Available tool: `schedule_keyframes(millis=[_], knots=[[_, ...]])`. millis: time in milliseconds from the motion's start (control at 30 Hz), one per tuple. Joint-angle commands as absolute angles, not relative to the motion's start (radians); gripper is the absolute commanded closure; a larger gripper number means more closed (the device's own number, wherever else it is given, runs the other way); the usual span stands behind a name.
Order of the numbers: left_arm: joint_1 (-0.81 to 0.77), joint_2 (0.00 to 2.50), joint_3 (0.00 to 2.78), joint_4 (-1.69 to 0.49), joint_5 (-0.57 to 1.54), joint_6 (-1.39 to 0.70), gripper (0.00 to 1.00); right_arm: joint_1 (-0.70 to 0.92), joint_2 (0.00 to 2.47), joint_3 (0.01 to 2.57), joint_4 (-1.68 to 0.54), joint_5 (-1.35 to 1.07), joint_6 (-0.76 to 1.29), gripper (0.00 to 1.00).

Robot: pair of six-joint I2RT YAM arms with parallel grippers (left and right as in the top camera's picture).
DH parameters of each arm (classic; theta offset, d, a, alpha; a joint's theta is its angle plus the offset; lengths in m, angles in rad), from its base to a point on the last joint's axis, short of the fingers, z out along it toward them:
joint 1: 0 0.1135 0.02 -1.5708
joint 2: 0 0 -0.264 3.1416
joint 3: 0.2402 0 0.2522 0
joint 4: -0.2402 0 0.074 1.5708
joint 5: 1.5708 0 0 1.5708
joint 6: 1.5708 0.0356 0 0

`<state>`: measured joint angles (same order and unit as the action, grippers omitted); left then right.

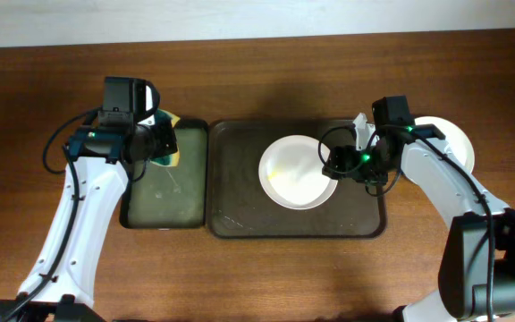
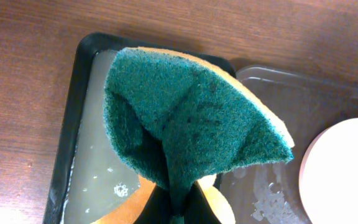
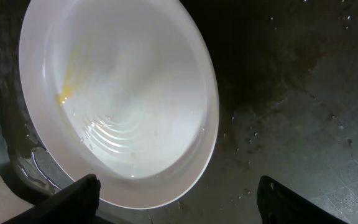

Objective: Clean dirty plates on tray and stack at the side
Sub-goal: 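Lift the sponge with the left gripper and dip it in the water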

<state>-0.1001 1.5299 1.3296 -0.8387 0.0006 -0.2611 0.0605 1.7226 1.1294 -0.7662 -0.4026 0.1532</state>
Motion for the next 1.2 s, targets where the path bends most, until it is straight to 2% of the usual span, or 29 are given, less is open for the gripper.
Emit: schedule_keyframes(millis=[0,333,1000,1167], knots=[[-0.102,1.528,1.349,-0.856,-0.003,-0.237,1.00,0.066,1.725,1.129,-0.770,-0.408,0.142,0.18],[-0.102,1.531,1.571,-1.087,-0.003,-0.229,1.00,0.066,1.725,1.122,-0.788,-0.408,0.142,0.19],[-0.103,1.541,1.575,-1.083,0.004,-0.230,1.00,0.066,1.725,1.122,-0.766,-0.352,0.135,0.19],[-0.103,1.541,1.573,-1.082,0.004,-0.230,1.00,0.066,1.729,1.097,-0.698,-0.326,0.135,0.24]])
